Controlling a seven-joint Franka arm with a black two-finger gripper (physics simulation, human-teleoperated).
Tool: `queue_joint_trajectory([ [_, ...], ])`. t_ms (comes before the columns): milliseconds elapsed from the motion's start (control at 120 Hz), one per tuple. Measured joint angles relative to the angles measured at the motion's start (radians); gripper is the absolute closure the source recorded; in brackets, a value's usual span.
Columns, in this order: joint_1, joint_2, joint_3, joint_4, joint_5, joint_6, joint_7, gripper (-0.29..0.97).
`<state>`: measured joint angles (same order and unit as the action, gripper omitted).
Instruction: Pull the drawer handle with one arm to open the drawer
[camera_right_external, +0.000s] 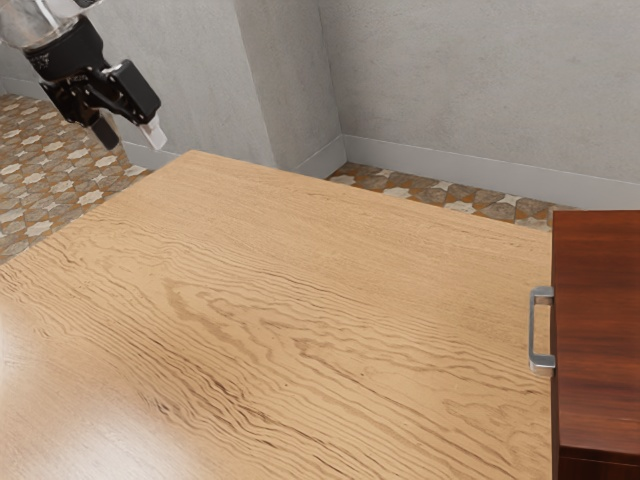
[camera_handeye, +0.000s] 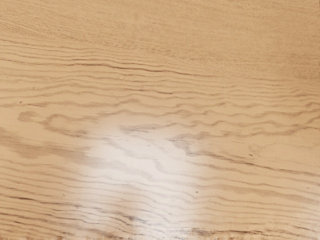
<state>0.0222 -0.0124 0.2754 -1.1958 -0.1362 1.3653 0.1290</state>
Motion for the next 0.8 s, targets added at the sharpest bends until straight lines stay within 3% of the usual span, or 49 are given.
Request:
queue_joint_trajectory([
  [208, -0.009, 0.015, -0.012, 0.006, -0.003, -0.035, -0.004, 0.02],
  [367, -0.05, 0.005, 0.011, -0.113, -0.067, -0.034, -0.092, 0.02],
  [400, -0.097, -0.007, 0.05, -0.161, -0.074, -0.017, -0.117, 0.02],
  [467, -0.29, -0.022, 0.221, -0.254, -0.087, 0.024, -0.176, 0.02],
  [575, -0.436, -0.028, 0.303, -0.323, -0.136, 0.115, -0.266, 0.02],
  [742, -0.607, 0.003, 0.3, -0.358, -0.234, 0.248, -0.375, 0.02],
  [800, -0.568, 0.009, 0.2, -0.368, -0.259, 0.278, -0.397, 0.02],
])
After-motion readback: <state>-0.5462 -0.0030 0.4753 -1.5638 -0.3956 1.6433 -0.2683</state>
